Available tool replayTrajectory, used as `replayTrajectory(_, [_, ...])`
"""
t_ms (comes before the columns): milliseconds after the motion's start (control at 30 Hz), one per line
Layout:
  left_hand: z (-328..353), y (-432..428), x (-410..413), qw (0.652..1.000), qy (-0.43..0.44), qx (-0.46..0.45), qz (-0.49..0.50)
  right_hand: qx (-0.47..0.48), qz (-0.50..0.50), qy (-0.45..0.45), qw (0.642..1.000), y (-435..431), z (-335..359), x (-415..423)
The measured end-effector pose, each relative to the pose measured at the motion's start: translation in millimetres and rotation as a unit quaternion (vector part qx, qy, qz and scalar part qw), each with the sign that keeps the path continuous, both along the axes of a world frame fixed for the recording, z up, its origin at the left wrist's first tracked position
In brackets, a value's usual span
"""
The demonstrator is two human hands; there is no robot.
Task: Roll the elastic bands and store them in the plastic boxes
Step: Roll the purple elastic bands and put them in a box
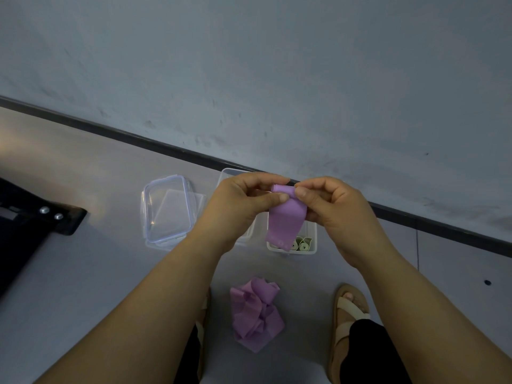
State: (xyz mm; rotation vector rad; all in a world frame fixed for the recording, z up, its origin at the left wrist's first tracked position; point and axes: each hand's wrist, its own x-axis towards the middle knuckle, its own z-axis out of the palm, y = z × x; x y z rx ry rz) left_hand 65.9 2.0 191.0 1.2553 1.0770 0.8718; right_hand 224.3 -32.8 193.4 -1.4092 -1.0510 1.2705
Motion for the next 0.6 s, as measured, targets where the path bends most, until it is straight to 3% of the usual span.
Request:
replayTrajectory(200, [1, -2, 2, 0.998, -0.02, -0.062, -0.027, -0.013, -0.023, 0.063, 0.998, 1, -3, -2])
replayTrajectory(300, [0, 0, 0, 0.994, -0.044, -0.088, -0.037, 0.003, 0.0, 0.04, 0.999, 0, -1, -2])
replayTrajectory(400, [1, 6, -8, 0.987, -0.063, -0.134, -0.069, 0.039, 0.091, -0.049, 0.994, -3, 5, 5])
replayTrajectory(600, [5, 4, -18, 0.959, -0.062, -0.203, -0.188, 0.043, 0.282, -0.128, 0.95, -10, 15, 9])
